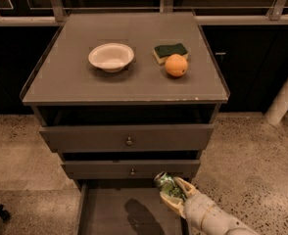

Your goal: Pick green can from bottom drawer and place on counter

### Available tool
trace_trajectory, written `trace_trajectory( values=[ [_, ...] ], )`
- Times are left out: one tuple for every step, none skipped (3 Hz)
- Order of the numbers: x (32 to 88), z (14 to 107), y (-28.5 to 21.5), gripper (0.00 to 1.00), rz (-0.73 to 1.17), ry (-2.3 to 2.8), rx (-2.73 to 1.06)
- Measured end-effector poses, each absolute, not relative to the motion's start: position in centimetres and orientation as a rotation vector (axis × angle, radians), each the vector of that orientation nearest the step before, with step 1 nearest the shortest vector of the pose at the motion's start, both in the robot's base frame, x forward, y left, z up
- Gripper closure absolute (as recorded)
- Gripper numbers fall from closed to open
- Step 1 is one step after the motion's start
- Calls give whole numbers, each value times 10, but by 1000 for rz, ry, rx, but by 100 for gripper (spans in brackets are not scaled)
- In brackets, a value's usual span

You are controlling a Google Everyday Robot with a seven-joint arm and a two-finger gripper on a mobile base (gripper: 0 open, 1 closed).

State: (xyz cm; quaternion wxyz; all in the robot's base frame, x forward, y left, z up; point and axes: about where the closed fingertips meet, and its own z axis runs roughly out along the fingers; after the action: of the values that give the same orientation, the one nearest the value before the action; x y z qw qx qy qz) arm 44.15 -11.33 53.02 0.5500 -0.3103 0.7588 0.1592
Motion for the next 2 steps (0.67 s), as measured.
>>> trace_trajectory(
  values=[
    [422, 560, -128, 100, 356, 1716, -764],
    [398, 584, -163, 100, 320, 1664, -742]
  ],
)
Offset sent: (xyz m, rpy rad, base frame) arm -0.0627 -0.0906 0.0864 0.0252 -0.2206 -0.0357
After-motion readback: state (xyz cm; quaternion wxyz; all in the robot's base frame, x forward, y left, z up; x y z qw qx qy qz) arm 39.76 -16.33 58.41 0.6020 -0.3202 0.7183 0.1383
